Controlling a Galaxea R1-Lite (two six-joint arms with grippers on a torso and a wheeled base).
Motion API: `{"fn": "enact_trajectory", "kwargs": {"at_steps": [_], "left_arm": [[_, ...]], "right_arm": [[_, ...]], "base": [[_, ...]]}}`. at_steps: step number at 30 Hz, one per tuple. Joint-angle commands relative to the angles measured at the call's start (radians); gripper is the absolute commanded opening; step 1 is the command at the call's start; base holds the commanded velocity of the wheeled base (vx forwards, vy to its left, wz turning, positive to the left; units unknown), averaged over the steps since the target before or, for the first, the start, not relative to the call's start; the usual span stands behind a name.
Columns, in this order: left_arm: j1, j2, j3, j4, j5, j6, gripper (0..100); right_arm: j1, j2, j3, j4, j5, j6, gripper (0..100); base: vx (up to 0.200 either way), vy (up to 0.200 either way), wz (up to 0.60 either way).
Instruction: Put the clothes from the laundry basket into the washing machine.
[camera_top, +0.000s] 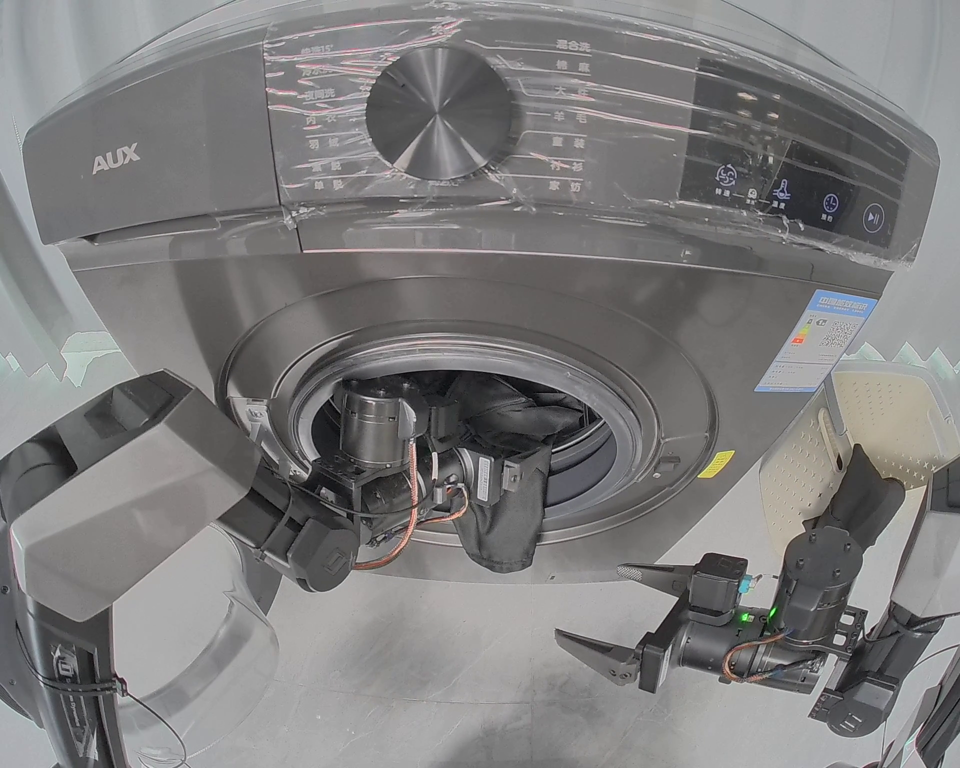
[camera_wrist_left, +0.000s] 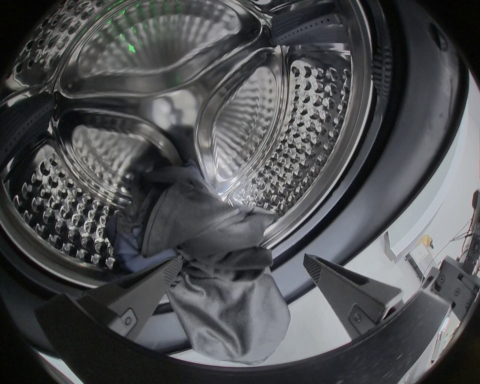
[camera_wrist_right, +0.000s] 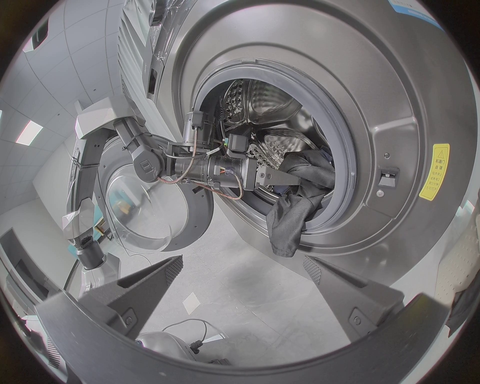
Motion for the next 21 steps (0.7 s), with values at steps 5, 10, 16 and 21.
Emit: {"fn": "enact_trajectory", "kwargs": {"at_steps": [5,10,16,21], "left_arm": [[0.000,0.122,-0.134,-0.052,0.019,0.000,100],[0.003,0.186,-0.168,-0.049,0.021,0.002,100],[0.010,0.226,-0.170,-0.053,0.021,0.017,100],[0.006,0.229,-0.163,-0.056,0.021,0.020,100]], "right_arm": [[0.002,0.002,-0.001,0.000,0.001,0.000,100],[-0.003,0.001,0.000,0.000,0.002,0.000,100],[-0.001,0.001,-0.001,0.000,0.002,0.000,100],[0.000,0.001,-0.001,0.000,0.001,0.000,100]], "base": [[0.000,0.000,0.00],[0.000,0.000,0.00],[0.000,0.000,0.00],[0.000,0.000,0.00]]}}
